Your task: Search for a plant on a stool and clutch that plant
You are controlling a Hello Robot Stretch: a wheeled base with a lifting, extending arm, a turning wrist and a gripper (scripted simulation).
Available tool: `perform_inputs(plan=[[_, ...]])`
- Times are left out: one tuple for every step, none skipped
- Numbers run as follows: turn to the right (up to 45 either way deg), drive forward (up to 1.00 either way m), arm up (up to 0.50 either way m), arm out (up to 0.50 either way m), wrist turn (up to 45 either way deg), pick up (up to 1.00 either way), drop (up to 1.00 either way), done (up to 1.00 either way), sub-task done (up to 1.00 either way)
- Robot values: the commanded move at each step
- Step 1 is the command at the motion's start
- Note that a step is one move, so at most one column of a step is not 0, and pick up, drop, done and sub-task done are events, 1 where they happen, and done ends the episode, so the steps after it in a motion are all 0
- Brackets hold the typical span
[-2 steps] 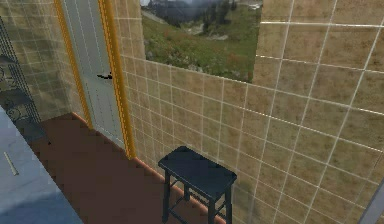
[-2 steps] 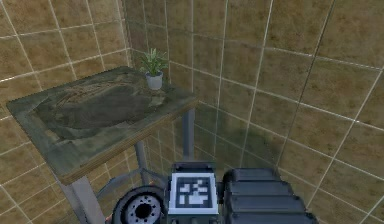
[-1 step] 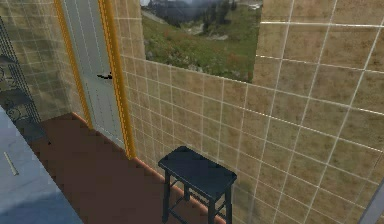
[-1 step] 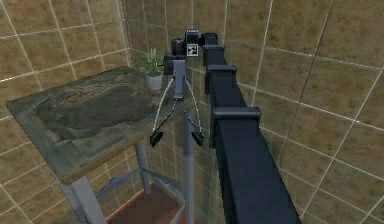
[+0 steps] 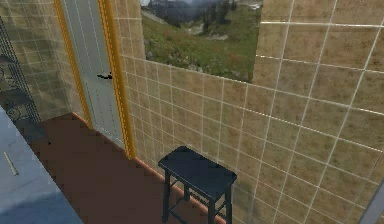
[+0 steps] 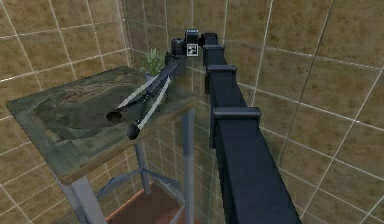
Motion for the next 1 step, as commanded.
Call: perform_inputs(plan=[[0.0, 0.0, 0.0, 0.0, 45.0, 0.0, 0.0, 0.0, 0.0]])
